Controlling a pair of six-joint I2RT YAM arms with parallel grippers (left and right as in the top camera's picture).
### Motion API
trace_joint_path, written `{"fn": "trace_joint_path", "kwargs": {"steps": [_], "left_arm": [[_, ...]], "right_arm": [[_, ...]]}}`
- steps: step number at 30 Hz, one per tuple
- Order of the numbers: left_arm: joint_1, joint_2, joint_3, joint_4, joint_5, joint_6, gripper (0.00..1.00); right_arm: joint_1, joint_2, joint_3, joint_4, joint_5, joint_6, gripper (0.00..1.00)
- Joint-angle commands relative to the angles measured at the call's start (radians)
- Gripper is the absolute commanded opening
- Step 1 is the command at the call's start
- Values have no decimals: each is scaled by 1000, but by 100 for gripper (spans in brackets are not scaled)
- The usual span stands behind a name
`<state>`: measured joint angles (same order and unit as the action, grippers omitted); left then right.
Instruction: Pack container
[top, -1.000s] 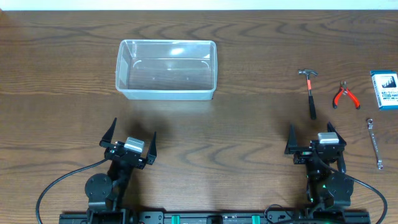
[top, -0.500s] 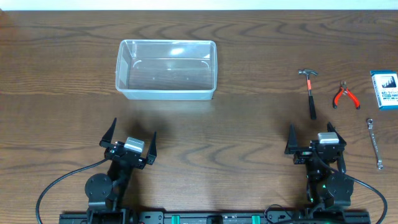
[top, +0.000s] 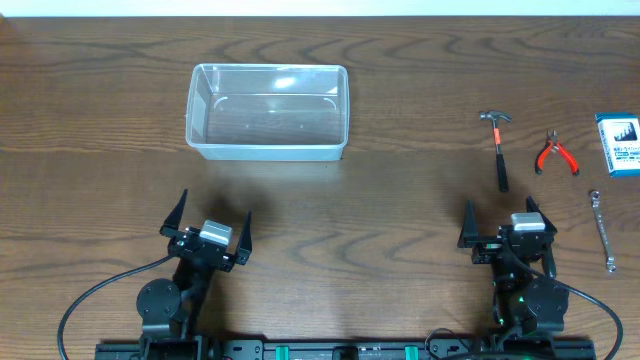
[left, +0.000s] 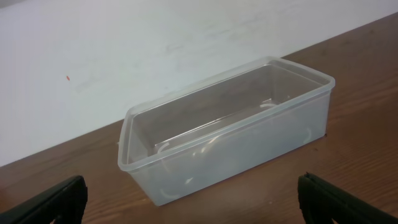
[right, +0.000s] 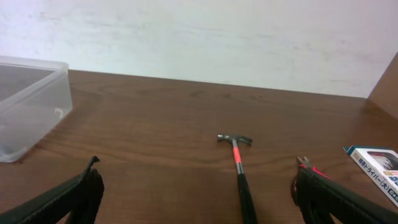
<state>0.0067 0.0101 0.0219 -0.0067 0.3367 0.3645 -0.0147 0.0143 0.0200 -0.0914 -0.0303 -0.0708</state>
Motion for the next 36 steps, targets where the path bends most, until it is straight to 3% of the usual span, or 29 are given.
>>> {"fn": "trace_joint_path", "kwargs": {"steps": [1, 33, 36], "left_arm": [[5, -6, -18, -37, 10, 5, 98], [5, -6, -18, -37, 10, 5, 98], [5, -6, -18, -37, 10, 5, 98]], "right_arm": [[9, -9, -6, 2, -4, -13, 99], [9, -9, -6, 2, -4, -13, 99], [9, -9, -6, 2, -32, 66, 99]]}}
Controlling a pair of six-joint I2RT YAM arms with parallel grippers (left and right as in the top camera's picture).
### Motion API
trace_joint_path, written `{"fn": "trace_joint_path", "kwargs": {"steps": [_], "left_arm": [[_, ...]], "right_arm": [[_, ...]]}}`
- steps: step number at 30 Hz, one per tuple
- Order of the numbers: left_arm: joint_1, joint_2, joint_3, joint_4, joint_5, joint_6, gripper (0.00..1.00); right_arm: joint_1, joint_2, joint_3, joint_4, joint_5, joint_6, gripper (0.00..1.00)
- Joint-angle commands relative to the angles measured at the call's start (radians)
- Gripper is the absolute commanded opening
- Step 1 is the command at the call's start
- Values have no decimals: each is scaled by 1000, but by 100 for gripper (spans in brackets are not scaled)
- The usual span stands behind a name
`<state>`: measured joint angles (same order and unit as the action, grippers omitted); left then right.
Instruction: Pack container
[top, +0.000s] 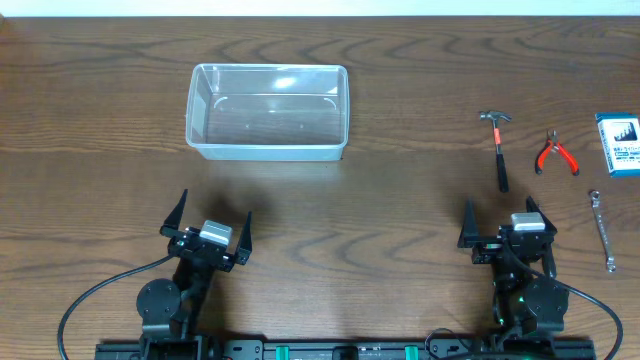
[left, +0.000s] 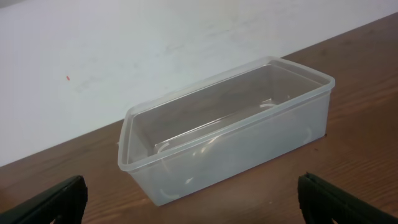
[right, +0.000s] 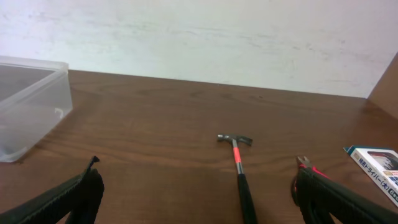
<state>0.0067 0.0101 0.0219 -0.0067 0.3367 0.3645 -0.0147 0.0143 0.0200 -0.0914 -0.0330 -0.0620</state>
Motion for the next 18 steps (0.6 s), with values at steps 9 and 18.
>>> {"fn": "trace_joint_path", "kwargs": {"steps": [9, 18], "left_arm": [[5, -6, -18, -37, 10, 5, 98], [5, -6, -18, -37, 10, 5, 98]], "right_arm": [[9, -8, -6, 3, -28, 497, 99], [9, -9, -6, 30, -25, 573, 99]]}}
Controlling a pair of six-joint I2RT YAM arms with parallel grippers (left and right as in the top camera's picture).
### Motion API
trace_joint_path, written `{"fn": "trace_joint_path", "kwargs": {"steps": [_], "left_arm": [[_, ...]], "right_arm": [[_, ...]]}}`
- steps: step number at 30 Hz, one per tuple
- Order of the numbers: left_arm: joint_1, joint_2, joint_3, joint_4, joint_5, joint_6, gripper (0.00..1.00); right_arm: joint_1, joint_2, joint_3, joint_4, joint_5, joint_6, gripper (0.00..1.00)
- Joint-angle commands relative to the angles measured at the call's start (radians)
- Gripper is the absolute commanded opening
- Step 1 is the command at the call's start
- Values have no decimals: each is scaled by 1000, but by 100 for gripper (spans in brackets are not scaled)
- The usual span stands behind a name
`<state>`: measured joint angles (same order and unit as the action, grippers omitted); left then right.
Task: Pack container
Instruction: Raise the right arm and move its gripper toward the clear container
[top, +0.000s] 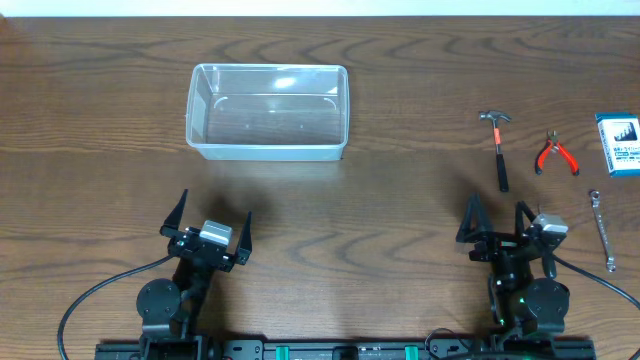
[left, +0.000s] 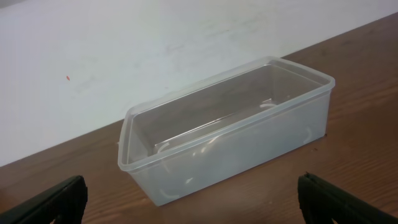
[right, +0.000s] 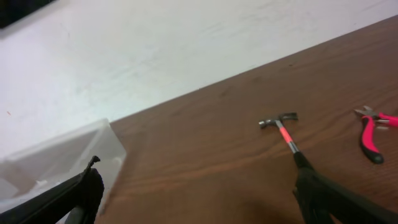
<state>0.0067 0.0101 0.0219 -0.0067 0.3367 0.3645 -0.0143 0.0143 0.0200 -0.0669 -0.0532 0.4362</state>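
A clear plastic container (top: 267, 112) stands empty at the back left of the table, also in the left wrist view (left: 224, 137). On the right lie a small hammer (top: 498, 148) with an orange neck, red pliers (top: 555, 153), a blue-and-white box (top: 618, 144) and a wrench (top: 602, 230). My left gripper (top: 208, 226) rests open near the front, facing the container. My right gripper (top: 495, 228) is open near the front right, tilted, with the hammer (right: 286, 132) ahead of it.
The wooden table (top: 400, 90) runs to a white wall behind. Cables trail from both arm bases along the front edge. Bare wood lies between the container and the tools.
My right arm has turned and tilted: its wrist view now slopes and shows the hammer and pliers further right. The left arm and all objects are unmoved.
At both earlier moments both grippers sat open at their rest places, the container empty and the tools lying on the right. Only the right arm has shifted by now.
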Motion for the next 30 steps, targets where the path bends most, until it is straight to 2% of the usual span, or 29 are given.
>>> {"fn": "trace_joint_path", "kwargs": {"steps": [1, 4, 16, 20, 25, 27, 30], "left_arm": [[5, -6, -18, -37, 10, 5, 98], [5, -6, -18, -37, 10, 5, 98], [5, -6, -18, -37, 10, 5, 98], [5, -6, -18, -37, 10, 5, 98], [5, -6, -18, -37, 10, 5, 98], [5, -6, -18, -37, 10, 5, 98], [5, -6, -18, -37, 10, 5, 98]], "right_arm": [[8, -9, -6, 8, -5, 105, 99], [8, -9, -6, -2, -26, 182, 99], [8, -8, 39, 6, -414, 171, 99], [8, -6, 93, 2, -469, 43, 99], [8, 47, 240, -106, -501, -14, 99], [8, 85, 305, -162, -501, -91, 99], [8, 174, 412, -253, -497, -280, 99]]}}
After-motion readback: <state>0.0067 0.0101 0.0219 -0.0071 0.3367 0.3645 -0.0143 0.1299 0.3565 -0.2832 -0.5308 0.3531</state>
